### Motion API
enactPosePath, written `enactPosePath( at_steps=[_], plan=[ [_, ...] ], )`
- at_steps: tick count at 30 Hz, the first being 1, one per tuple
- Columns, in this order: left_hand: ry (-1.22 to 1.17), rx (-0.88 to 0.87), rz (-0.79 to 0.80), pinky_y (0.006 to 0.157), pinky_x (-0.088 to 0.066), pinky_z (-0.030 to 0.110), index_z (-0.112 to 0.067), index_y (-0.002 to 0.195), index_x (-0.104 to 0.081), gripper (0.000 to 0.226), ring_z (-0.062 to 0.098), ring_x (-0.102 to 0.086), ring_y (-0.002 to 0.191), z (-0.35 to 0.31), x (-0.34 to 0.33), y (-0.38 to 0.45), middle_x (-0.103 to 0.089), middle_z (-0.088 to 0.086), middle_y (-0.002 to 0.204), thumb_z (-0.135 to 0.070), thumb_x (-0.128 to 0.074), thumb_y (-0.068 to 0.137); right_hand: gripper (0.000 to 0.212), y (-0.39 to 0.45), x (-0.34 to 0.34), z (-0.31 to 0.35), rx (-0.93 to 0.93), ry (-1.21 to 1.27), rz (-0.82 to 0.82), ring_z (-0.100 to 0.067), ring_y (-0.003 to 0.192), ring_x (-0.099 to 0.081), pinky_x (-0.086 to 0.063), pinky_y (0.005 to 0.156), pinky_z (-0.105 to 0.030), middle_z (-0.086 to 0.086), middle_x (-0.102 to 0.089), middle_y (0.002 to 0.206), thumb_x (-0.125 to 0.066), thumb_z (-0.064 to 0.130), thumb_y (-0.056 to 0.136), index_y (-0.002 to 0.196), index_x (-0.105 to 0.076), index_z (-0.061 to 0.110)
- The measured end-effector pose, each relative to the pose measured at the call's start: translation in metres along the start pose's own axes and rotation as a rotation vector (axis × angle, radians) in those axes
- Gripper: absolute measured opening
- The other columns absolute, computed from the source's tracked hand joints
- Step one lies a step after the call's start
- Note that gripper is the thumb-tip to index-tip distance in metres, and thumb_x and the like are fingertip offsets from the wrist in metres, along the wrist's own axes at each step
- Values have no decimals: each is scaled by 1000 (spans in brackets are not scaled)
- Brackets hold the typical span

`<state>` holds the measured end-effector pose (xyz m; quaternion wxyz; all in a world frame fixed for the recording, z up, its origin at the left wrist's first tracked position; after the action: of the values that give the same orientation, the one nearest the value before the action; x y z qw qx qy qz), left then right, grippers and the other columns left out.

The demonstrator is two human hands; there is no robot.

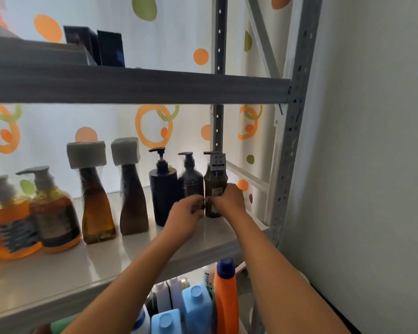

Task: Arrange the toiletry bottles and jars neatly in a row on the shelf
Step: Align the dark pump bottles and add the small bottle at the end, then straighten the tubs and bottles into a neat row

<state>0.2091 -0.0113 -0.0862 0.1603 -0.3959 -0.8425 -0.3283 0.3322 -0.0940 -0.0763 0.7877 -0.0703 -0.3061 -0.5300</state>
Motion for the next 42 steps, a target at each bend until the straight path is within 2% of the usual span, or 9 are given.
enactPosePath(
  at_steps=[2, 10, 13, 16, 19, 25, 30, 35, 42],
  plan=[
    [35, -26, -13, 92, -47, 23, -14, 118, -66, 35, 9, -62, 101, 0, 1, -2, -69, -1, 111, 1, -62, 87, 39, 3, -1, 1, 7, 9, 3, -26, 89, -70, -51, 65, -25, -9, -72, 98, -80, 26, 71, 104, -67, 8],
    [131, -58, -24, 100, -45, 28, -15, 127, -60, 40, 16, -61, 114, -8, 12, -14, -66, 1, 121, -4, -62, 89, 40, -6, -3, 4, -21, 27, -19, -30, 95, -70, -58, 81, -36, -11, -72, 103, -78, 29, 75, 107, -66, 7],
    [208, -73, -49, 91, -41, 23, -15, 128, -59, 38, 17, -61, 113, -15, 33, -24, -66, 1, 122, -9, -61, 90, 39, -17, 1, 6, -88, 46, 4, -33, 99, -68, -53, 76, -31, -13, -70, 108, -76, 26, 81, 110, -64, 3],
    [241, -90, -88, 89, -41, 23, -18, 125, -61, 35, 18, -61, 110, -18, 63, -34, -66, 0, 119, -12, -60, 91, 25, -37, 0, 13, -115, 36, -91, -33, 95, -68, -54, 76, -34, -16, -70, 106, -68, 18, 86, 105, -65, 2],
    [235, -37, -157, 91, -39, 22, -16, 128, -59, 36, 16, -60, 113, -17, 94, -47, -65, 0, 122, -13, -59, 92, 21, -66, -15, 41, 0, 58, -168, -34, 92, -68, -56, 76, -38, -16, -71, 98, -62, 16, 85, 101, -66, 3],
    [197, 36, -280, 85, -53, 32, -20, 118, -64, 27, 14, -64, 100, -3, 165, -92, -67, -4, 112, -17, -58, 92, 24, -130, -78, 129, 323, 209, 59, -23, 93, -67, -56, 83, -40, -9, -72, 99, -64, 20, 85, 104, -70, 7],
    [280, 126, -411, 69, -42, 11, -17, 115, -65, 23, 10, -63, 93, 36, 238, -147, -66, -7, 106, -16, -57, 93, 19, -181, -137, 185, 514, 233, 193, -18, 85, -66, -56, 80, -36, -6, -72, 92, -62, 21, 87, 98, -71, 8],
    [334, 264, -503, 86, -47, 34, -9, 114, -65, 24, 24, -65, 100, 72, 314, -207, -69, 8, 109, -12, -61, 91, 16, -230, -198, 228, 650, 219, 300, -25, 87, -69, -54, 82, -40, -9, -75, 92, -62, 18, 86, 94, -74, 10],
    [431, 405, -633, 83, -41, 27, -11, 120, -61, 26, 20, -61, 102, 101, 394, -272, -67, 4, 115, -17, -56, 95, 15, -285, -269, 271, 733, 249, 449, -27, 85, -68, -55, 77, -43, -12, -74, 92, -62, 15, 90, 95, -74, 7]
  ],
)
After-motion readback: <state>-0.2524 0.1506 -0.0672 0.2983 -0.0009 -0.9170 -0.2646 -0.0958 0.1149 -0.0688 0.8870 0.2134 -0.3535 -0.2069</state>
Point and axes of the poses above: each hand's wrist, its own y-axis towards the middle knuckle, its own x-axis out of the back of the hand, z = x × y, the point moved 3 cm from there along y, towards the middle knuckle
